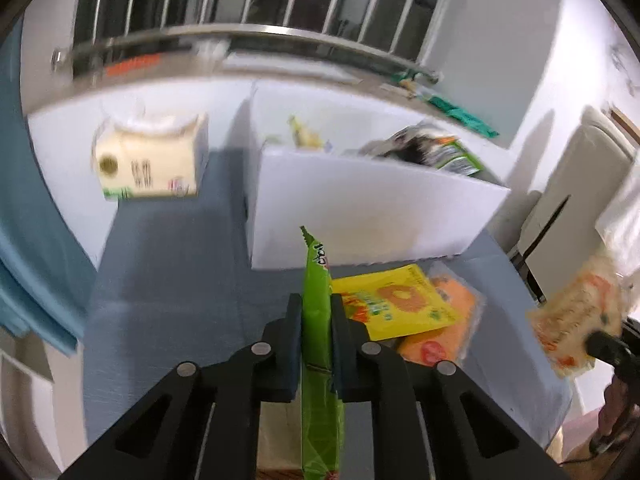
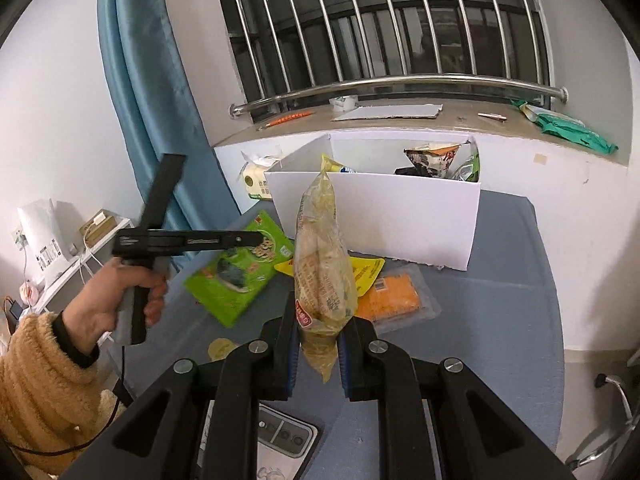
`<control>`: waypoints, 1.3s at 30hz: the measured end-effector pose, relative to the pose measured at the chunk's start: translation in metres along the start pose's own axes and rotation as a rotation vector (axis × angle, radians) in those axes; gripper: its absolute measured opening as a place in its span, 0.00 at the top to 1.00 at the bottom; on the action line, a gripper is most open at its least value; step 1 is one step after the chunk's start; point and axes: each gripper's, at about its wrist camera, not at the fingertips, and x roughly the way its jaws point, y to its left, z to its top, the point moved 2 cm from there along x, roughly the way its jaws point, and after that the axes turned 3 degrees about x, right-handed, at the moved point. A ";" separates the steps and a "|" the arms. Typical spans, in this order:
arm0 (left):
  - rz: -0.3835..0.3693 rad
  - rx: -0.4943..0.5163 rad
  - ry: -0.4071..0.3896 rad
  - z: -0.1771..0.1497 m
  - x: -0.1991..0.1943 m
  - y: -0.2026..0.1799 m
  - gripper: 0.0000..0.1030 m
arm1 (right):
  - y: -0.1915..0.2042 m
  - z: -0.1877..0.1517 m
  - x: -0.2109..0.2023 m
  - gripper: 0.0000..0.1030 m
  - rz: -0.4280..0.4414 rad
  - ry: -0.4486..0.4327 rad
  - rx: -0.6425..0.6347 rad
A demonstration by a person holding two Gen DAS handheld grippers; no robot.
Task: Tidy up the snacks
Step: 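Carry the bread roll and seaweed bag over the box and release both, then grasp the yellow sunflower-print bag with the right gripper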
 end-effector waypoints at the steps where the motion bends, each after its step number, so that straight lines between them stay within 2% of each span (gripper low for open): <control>1: -0.002 0.015 -0.021 0.002 -0.010 -0.005 0.86 | 0.000 0.000 0.001 0.83 0.000 -0.002 -0.001; 7: 0.005 0.077 -0.133 0.031 -0.053 -0.027 0.86 | 0.005 0.011 0.004 0.83 -0.012 -0.010 -0.022; 12: -0.002 0.085 -0.201 0.081 -0.065 -0.033 0.86 | -0.004 0.050 0.011 0.84 -0.017 -0.043 -0.003; 18: 0.023 0.127 -0.234 0.148 -0.038 -0.040 0.86 | -0.033 0.129 0.040 0.83 0.010 -0.062 0.092; 22: 0.047 0.147 -0.205 0.184 -0.003 -0.042 0.86 | -0.043 0.165 0.069 0.83 -0.003 -0.053 0.098; 25: 0.067 0.143 -0.199 0.201 0.019 -0.039 0.86 | -0.049 0.185 0.095 0.83 -0.038 -0.023 0.103; 29: 0.114 0.148 -0.167 0.209 0.042 -0.034 0.83 | -0.060 0.201 0.123 0.83 -0.041 0.002 0.145; 30: 0.137 0.146 -0.145 0.210 0.049 -0.031 0.71 | -0.062 0.204 0.130 0.77 -0.039 0.007 0.151; 31: 0.158 0.135 -0.126 0.210 0.053 -0.027 0.38 | -0.062 0.207 0.139 0.64 -0.031 0.026 0.151; 32: 0.179 0.112 -0.111 0.209 0.056 -0.022 0.20 | -0.064 0.208 0.145 0.16 -0.036 0.047 0.155; 33: 0.204 0.093 -0.120 0.207 0.053 -0.018 0.01 | -0.065 0.209 0.147 0.01 -0.058 0.048 0.164; 34: 0.221 0.082 -0.142 0.204 0.050 -0.014 0.00 | -0.067 0.209 0.145 0.00 -0.085 0.023 0.175; 35: 0.219 0.079 -0.150 0.201 0.047 -0.012 0.00 | -0.067 0.207 0.142 0.00 -0.074 0.010 0.185; 37: 0.206 0.080 -0.124 0.196 0.047 -0.011 0.00 | -0.071 0.204 0.137 0.00 -0.022 -0.001 0.217; 39: 0.199 0.096 -0.110 0.188 0.045 -0.014 0.00 | -0.073 0.200 0.130 0.00 -0.034 -0.009 0.228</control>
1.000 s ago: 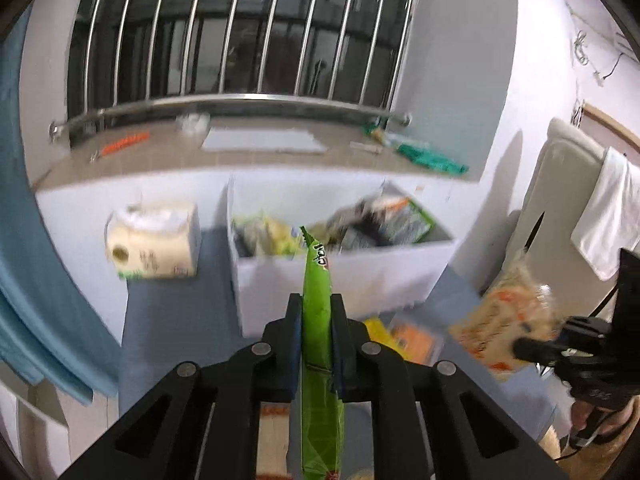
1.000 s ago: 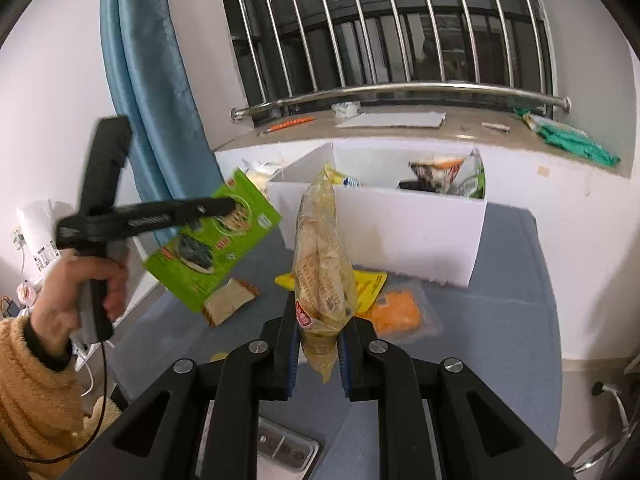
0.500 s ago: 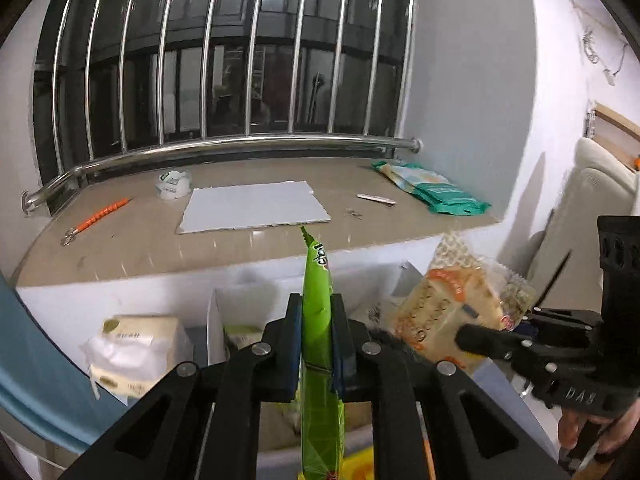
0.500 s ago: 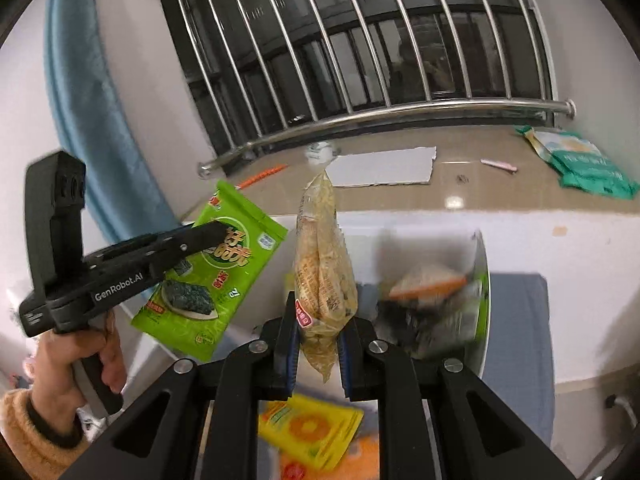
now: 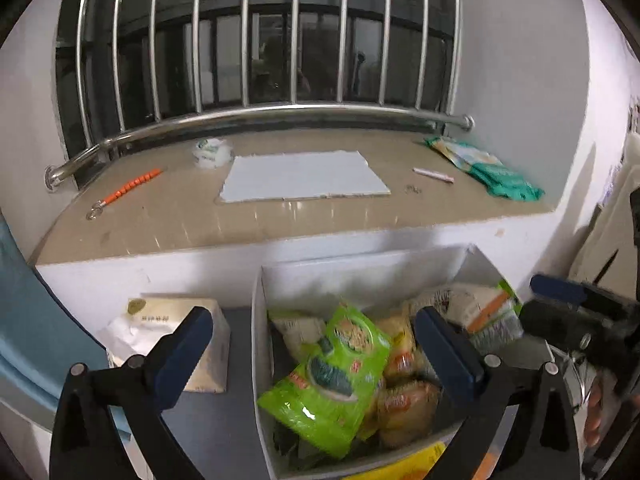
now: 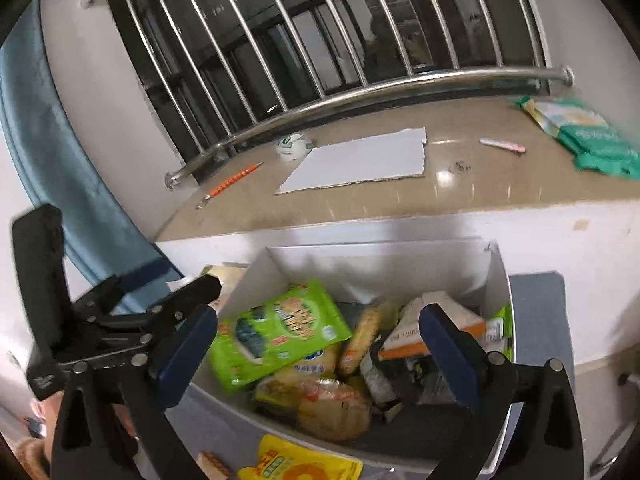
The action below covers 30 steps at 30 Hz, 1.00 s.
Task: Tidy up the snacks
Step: 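Grasp the yellow sunflower-print bag with the right gripper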
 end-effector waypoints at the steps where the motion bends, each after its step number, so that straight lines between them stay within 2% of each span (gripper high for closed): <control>1: -0.004 0.008 -0.001 -0.003 -0.003 -0.001 0.00 | 0.000 -0.002 -0.004 0.00 -0.002 -0.006 0.000; 7: -0.025 0.027 -0.001 -0.018 -0.026 -0.005 0.00 | 0.008 -0.014 -0.031 0.00 0.002 -0.027 -0.044; 15: -0.055 0.075 -0.044 -0.048 -0.088 -0.016 0.00 | 0.018 -0.049 -0.084 0.00 0.008 -0.072 -0.120; 19: -0.080 0.101 -0.053 -0.082 -0.118 -0.024 0.00 | 0.023 -0.089 -0.113 0.00 -0.010 -0.091 -0.188; 23: -0.127 0.076 -0.041 -0.127 -0.140 -0.029 0.00 | 0.023 -0.141 -0.128 0.00 -0.047 -0.073 -0.233; 24: -0.146 0.077 -0.039 -0.136 -0.144 -0.031 0.00 | 0.023 -0.150 -0.130 0.00 -0.052 -0.070 -0.237; 27: -0.138 0.062 -0.035 -0.165 -0.156 -0.032 0.00 | 0.025 -0.189 -0.128 0.00 -0.091 -0.042 -0.265; 30: -0.175 0.014 -0.033 -0.187 -0.166 -0.031 0.00 | 0.027 -0.215 -0.118 0.00 -0.114 -0.007 -0.308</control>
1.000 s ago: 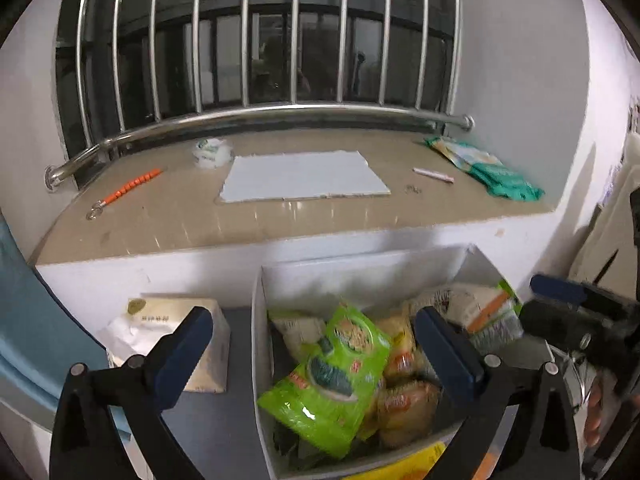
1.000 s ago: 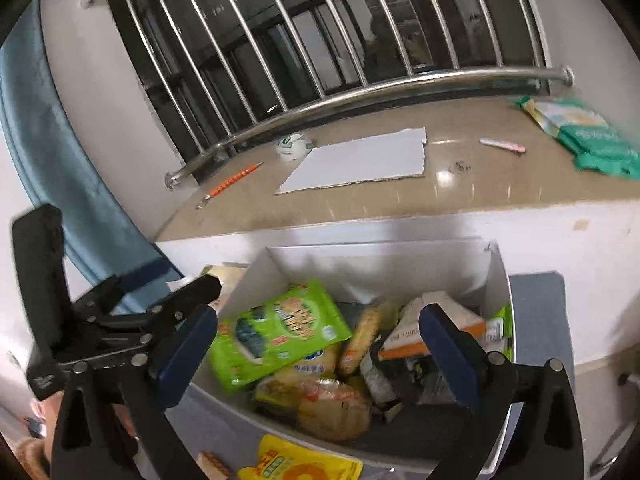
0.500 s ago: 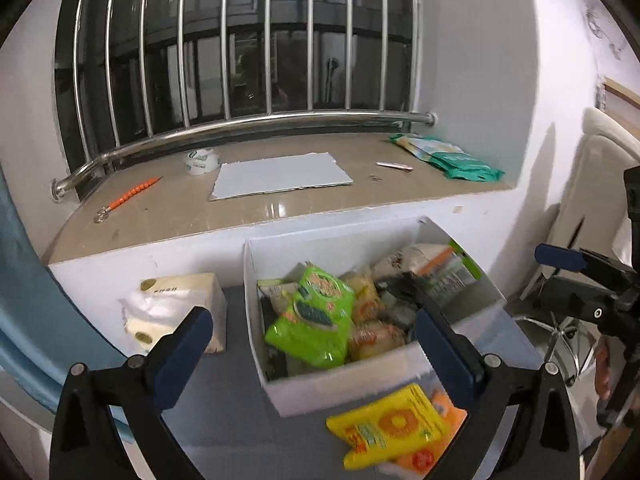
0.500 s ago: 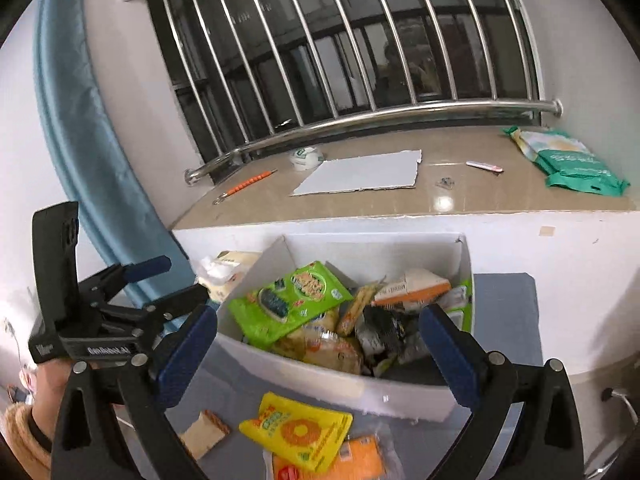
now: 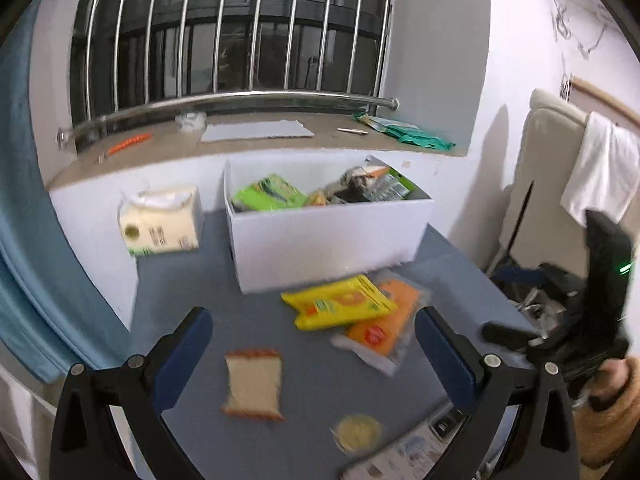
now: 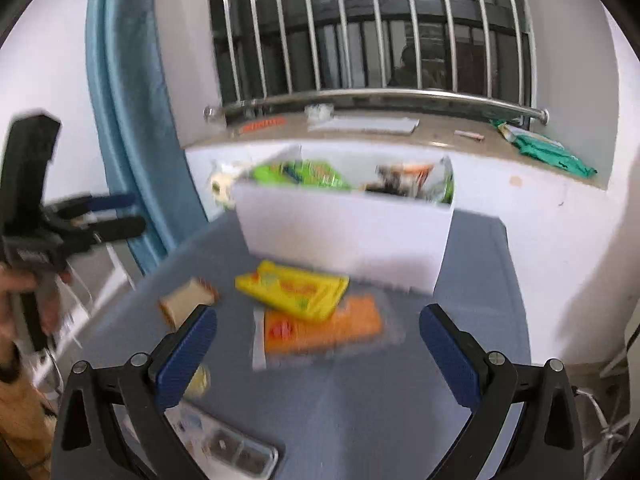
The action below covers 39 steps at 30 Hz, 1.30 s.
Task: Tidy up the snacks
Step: 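Grasp the yellow sunflower-print bag with the right gripper, then grasp the beige cracker packet with the left gripper while the right lifts the yellow bag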
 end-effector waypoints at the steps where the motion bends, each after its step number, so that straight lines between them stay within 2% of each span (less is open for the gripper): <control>1: -0.007 -0.017 0.000 -0.006 -0.003 0.001 0.00 | 0.002 -0.005 0.004 0.00 -0.002 0.015 -0.009; 6: -0.013 -0.056 0.010 -0.031 -0.016 0.002 0.00 | 0.023 -0.008 0.027 0.00 -0.005 0.052 -0.106; 10: -0.006 -0.080 0.009 -0.045 -0.024 0.003 0.00 | 0.041 -0.001 0.061 0.00 -0.011 0.100 -0.215; 20: -0.016 -0.129 0.039 -0.068 -0.025 0.015 0.00 | 0.068 0.021 0.146 0.00 -0.051 0.196 -0.393; 25: -0.003 -0.140 0.049 -0.072 -0.023 0.023 0.00 | 0.065 0.023 0.176 0.01 -0.055 0.261 -0.397; 26: -0.002 -0.147 0.051 -0.073 -0.022 0.025 0.00 | 0.064 0.023 0.179 0.05 -0.052 0.271 -0.395; 28: -0.008 -0.161 0.054 -0.074 -0.021 0.027 0.00 | 0.064 0.021 0.186 0.20 -0.059 0.293 -0.406; 29: -0.009 -0.162 0.055 -0.075 -0.020 0.028 0.00 | 0.064 0.021 0.186 0.31 -0.037 0.296 -0.397; 30: -0.007 -0.161 0.057 -0.075 -0.020 0.027 0.00 | 0.063 0.022 0.187 0.49 -0.017 0.305 -0.376; 31: -0.006 -0.157 0.059 -0.075 -0.019 0.027 0.00 | 0.063 0.023 0.187 0.51 -0.033 0.308 -0.373; 35: -0.003 -0.153 0.064 -0.078 -0.018 0.026 0.00 | 0.073 0.022 0.179 0.70 -0.057 0.293 -0.429; 39: 0.002 -0.166 0.068 -0.077 -0.014 0.030 0.00 | 0.074 0.032 0.153 0.79 -0.023 0.247 -0.380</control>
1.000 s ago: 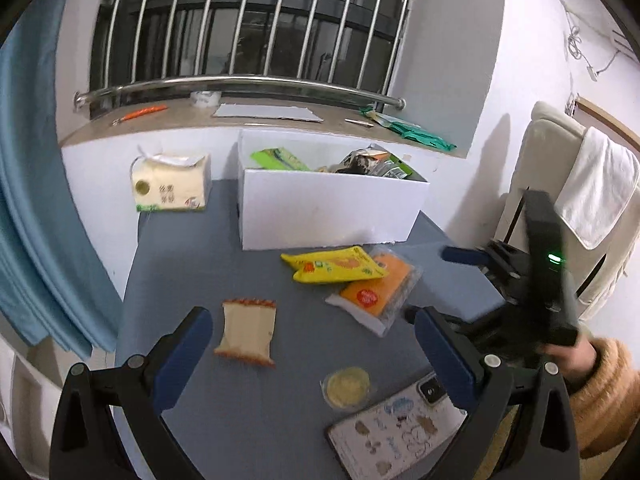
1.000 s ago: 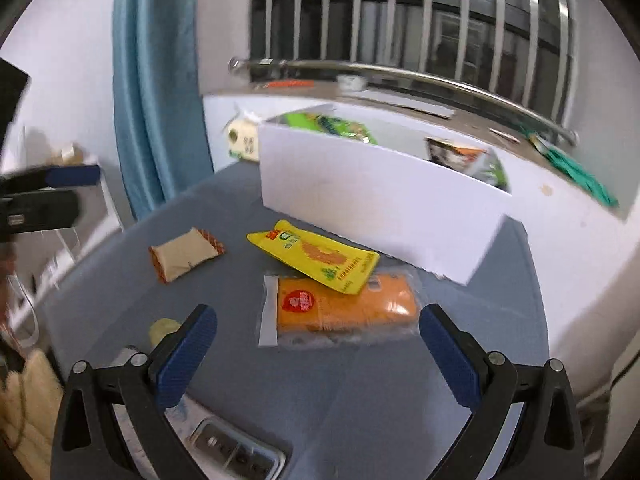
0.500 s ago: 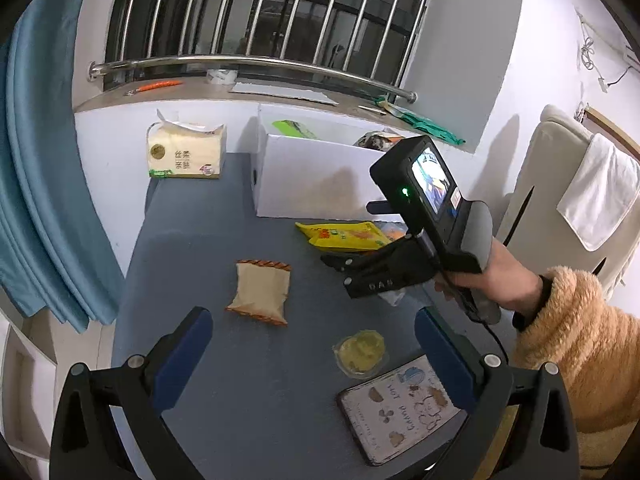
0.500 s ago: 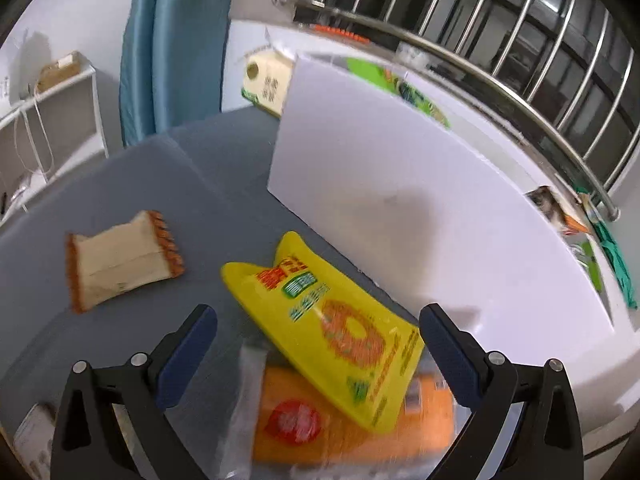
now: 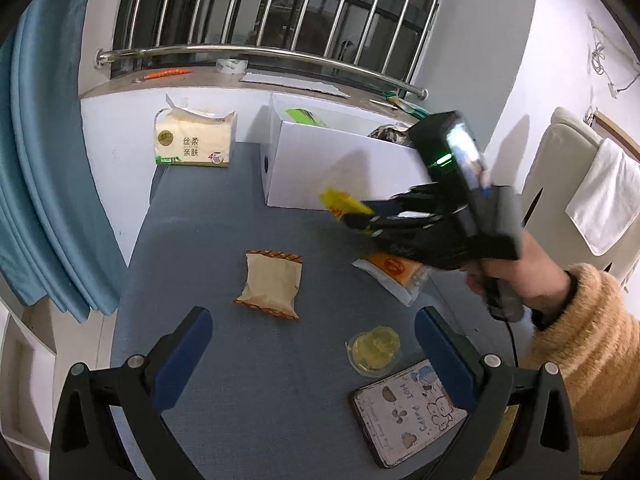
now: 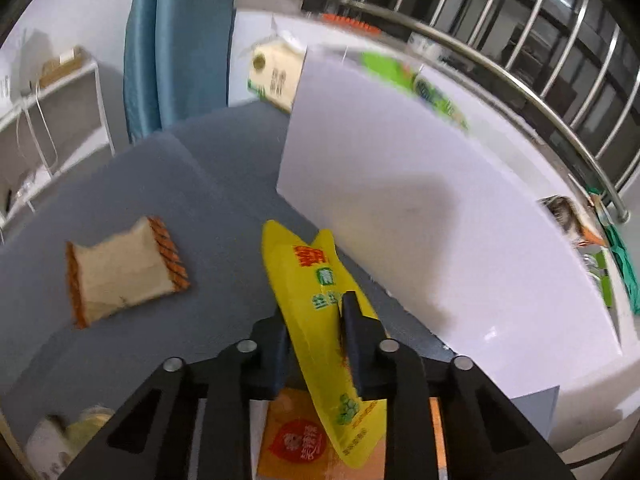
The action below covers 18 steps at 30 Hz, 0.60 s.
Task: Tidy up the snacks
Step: 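Grasp the beige cracker packet with the left gripper while the right lifts the yellow bag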
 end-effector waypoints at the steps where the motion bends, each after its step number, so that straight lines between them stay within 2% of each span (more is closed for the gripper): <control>1: 0.002 0.001 0.003 0.001 0.002 0.001 0.00 | -0.002 0.000 -0.008 0.80 0.018 -0.016 0.027; 9: 0.029 0.020 0.077 0.004 0.035 0.005 0.00 | -0.036 -0.011 -0.073 0.83 0.123 -0.151 0.221; 13: 0.036 0.006 0.123 0.010 0.059 0.010 0.00 | -0.046 -0.013 -0.094 0.83 0.148 -0.214 0.289; 18: 0.082 0.015 0.205 0.016 0.095 0.015 0.00 | -0.066 -0.039 -0.121 0.83 0.205 -0.262 0.399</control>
